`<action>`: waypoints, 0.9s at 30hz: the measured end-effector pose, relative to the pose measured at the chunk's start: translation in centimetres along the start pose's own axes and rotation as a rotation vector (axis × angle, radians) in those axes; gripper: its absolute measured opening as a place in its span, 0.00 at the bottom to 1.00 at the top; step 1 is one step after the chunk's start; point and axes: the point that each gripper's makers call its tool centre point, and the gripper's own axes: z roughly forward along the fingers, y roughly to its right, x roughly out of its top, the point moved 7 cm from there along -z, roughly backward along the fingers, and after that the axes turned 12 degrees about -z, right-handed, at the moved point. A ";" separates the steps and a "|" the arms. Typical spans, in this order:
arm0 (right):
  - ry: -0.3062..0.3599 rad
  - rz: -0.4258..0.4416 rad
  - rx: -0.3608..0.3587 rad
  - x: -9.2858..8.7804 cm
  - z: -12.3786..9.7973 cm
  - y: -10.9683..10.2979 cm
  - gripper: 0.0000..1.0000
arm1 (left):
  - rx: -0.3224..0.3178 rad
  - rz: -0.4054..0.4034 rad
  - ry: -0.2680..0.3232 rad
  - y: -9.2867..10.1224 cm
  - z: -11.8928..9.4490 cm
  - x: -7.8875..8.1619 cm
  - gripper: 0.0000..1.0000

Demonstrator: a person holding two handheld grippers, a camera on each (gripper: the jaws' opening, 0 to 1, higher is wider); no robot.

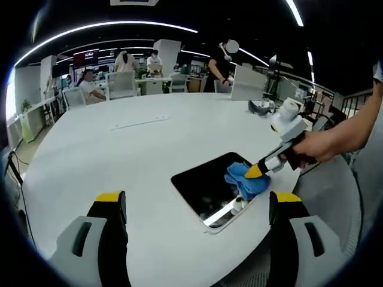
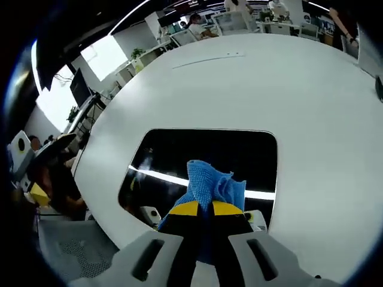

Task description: Wipe the mirror surface with the cleaning cloth until all visible marks leave the cleaned area.

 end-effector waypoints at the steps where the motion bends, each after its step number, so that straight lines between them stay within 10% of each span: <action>1: 0.002 0.006 0.000 -0.2 -0.1 -0.1 0.00 | -0.005 0.001 0.001 0.1 0.0 0.0 0.99; 27: -0.026 0.009 0.016 -2.1 -1.3 -1.5 0.00 | 0.053 -0.055 -0.122 0.1 -0.1 -3.7 0.99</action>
